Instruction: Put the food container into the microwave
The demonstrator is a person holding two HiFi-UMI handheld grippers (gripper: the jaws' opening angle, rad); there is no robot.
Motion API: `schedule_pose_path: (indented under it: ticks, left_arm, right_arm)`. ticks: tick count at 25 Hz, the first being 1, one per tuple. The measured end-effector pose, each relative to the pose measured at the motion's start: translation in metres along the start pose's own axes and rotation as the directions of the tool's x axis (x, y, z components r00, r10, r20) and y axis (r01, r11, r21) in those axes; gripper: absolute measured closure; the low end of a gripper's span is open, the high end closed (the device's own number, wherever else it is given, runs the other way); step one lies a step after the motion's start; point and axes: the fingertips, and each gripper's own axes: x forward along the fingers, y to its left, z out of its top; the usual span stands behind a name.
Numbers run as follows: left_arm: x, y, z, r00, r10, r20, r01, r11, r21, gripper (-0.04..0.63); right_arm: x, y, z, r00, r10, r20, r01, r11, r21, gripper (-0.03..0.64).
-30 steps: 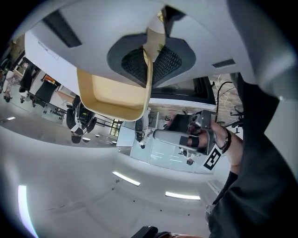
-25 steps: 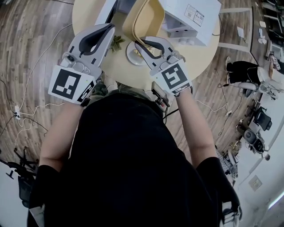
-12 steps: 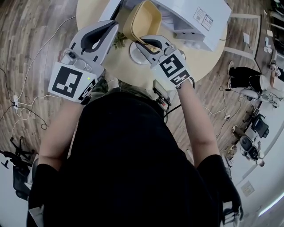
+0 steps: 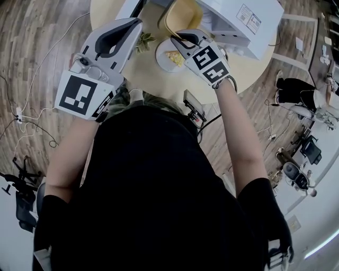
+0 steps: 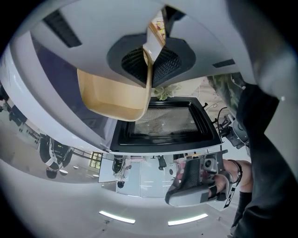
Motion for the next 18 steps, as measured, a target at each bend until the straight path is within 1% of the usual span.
schedule_pose_path:
  ticks: [4, 8, 11, 18]
  left_arm:
    - [0.002, -0.003, -0.006, 1.0, -0.004, -0.013, 0.004, 1.0, -0.005, 0.575]
    - [0.004, -0.005, -0.01, 0.999, -0.006, -0.033, 0.005, 1.0, -0.007, 0.575]
    - [0.004, -0.007, -0.014, 0.998, -0.003, -0.057, 0.002, 1.0, -0.02, 0.575]
    - [0.002, -0.009, -0.021, 0.997, 0.003, -0.082, -0.004, 1.0, -0.021, 0.575]
  right_arm:
    - [0.009, -0.018, -0.011, 0.999, -0.026, -0.037, 0.026, 1.0, 0.013, 0.577]
    - [0.019, -0.033, -0.024, 0.992, -0.063, -0.105, 0.06, 0.998, -0.031, 0.577]
    - [0.026, -0.042, -0.03, 0.988, -0.076, -0.135, 0.071, 0.997, -0.036, 0.577]
    - [0.042, -0.065, -0.047, 0.966, -0.148, -0.212, 0.137, 0.988, -0.067, 0.577]
